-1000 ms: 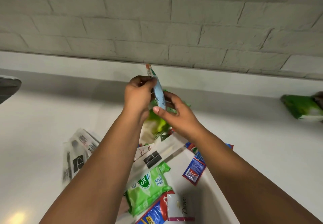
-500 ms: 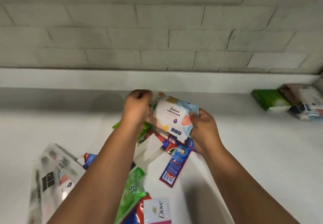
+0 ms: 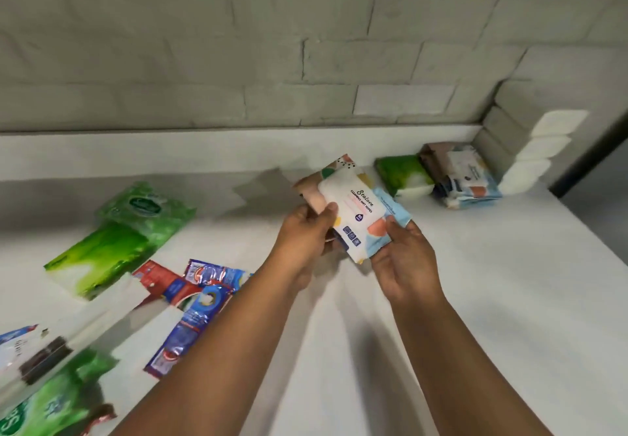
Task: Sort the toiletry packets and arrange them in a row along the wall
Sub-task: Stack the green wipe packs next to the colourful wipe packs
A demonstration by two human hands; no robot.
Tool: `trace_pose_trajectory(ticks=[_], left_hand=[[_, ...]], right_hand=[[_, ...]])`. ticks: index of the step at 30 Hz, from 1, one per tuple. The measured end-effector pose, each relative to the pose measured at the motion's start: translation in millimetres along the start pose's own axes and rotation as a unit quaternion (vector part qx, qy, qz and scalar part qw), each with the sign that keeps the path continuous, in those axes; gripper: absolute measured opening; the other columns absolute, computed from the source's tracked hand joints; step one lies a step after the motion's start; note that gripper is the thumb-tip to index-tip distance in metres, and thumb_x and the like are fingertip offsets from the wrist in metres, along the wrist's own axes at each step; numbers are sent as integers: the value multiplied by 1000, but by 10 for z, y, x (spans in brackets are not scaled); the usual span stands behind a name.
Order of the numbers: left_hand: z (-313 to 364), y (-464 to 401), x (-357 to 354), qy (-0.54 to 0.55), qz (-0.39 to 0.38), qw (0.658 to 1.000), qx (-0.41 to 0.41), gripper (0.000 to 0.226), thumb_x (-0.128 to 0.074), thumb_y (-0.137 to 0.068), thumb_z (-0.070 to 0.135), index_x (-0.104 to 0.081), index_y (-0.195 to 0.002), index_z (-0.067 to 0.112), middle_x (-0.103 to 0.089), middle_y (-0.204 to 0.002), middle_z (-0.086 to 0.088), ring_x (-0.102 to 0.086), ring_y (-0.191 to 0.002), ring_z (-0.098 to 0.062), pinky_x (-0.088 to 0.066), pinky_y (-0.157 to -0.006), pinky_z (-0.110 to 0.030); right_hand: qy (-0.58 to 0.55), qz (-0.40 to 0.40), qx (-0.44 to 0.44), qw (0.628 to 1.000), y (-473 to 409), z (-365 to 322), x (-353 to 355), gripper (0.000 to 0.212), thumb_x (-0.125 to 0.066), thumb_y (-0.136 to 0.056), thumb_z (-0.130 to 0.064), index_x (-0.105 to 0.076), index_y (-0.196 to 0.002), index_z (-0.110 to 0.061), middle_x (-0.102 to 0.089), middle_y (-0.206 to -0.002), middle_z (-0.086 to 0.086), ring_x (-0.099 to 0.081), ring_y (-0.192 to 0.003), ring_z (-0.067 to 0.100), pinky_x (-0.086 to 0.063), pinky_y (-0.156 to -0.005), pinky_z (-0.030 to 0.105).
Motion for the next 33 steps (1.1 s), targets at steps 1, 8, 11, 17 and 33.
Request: trace_pose_trajectory(ticks=[1,8,11,17,33], left_hand=[[-33,-41,-175,5,-8,1000,-5,13,-54,-97,17,-58,-104,7,-71,-87,-6,-70,-63,-10,-57,-56,-24],[-214,-518,-1158,-27,-46,998,-17,16,-56,-96,16,-57,-107,4,-68,-96,-12,-69,-68,-17,-56,-55,-25],[-291,-777,-1582,-53,-51,997,-15,20,-61,-93,17,-59,-105,2,-70,-102,-16,-68,-72,-21,-60,-66,-31],[-281,-1310,-2228,-112,-94,989,-26,13,-61,-91,9,-61,-102,3,-71,-102,-14,-71,-86,-25,-59,-80,-39],[-360,-1840,-2436,-187,44,978,-82,32,-74,-81,17,-55,-107,18,-69,-106,-2,-69,-92,-19,-59,-81,-41]], right_hand=[[0,-2,7,1000,-35,-119,128,38,-36,-101,-6,-46,-138,-2,-57,-131,25,-57,-119,41,-47,-97,57],[154,33,20,987,-336,-787,870,37,-54,-94,-5,-55,-129,-14,-71,-114,11,-68,-101,32,-48,-92,51],[182,73,45,980,-556,-1076,1161,38,-58,-93,-5,-55,-130,-11,-70,-115,12,-69,-100,33,-55,-86,49],[223,103,78,966,-1103,-1541,1541,37,-65,-89,-8,-57,-125,-10,-70,-114,10,-71,-95,28,-58,-79,45],[491,239,161,822,-1501,-1863,1672,54,-77,-74,-50,-53,-110,-18,-67,-92,-3,-65,-79,12,-51,-64,26]])
Point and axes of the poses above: each hand's wrist, its own y-axis away from the middle knuckle, its own x-axis out of the back of the hand, z = x × y, the point moved 4 cm from there along -y, towards the middle knuckle
